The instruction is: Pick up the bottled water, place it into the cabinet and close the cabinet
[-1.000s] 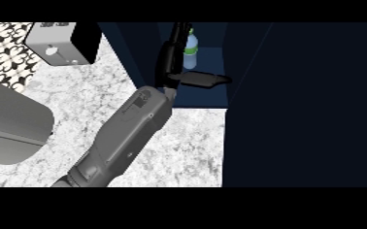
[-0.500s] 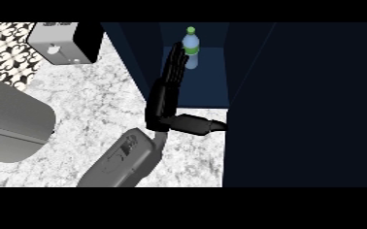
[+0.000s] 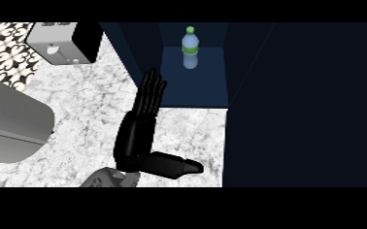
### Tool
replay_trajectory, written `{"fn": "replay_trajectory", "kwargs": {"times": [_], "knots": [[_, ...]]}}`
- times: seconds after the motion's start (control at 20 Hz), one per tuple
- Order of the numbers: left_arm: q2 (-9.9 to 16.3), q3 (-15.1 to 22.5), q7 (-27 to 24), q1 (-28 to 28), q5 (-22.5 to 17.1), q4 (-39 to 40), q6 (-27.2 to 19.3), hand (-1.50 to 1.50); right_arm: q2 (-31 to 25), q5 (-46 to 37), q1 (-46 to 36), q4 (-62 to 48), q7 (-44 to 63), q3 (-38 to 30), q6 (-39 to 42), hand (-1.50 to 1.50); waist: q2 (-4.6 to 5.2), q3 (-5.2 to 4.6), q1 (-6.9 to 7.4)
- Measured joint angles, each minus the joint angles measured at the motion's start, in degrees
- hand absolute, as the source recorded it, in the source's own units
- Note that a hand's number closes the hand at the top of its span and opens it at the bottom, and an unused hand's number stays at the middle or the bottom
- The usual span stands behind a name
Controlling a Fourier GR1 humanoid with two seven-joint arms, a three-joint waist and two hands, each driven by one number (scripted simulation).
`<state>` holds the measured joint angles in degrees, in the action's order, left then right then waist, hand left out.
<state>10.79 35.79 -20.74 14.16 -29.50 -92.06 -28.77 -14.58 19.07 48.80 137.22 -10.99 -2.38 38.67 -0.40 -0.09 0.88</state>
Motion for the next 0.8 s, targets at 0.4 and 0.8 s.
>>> {"fn": "replay_trajectory", "kwargs": {"times": [0.4,0.8], "knots": [[6.11,-0.74,-1.41,-10.61,-0.25,-10.18,1.40,-1.50,-0.81,-1.77,0.26,0.71,5.11,12.50,0.79,1.50,0.06,-0.09,-0.25],[10.71,-2.87,-3.96,-18.60,-1.43,-15.22,4.03,-1.50,1.72,-8.17,-3.50,1.92,9.94,25.83,-2.43,1.50,-0.14,-0.21,-0.43]]}}
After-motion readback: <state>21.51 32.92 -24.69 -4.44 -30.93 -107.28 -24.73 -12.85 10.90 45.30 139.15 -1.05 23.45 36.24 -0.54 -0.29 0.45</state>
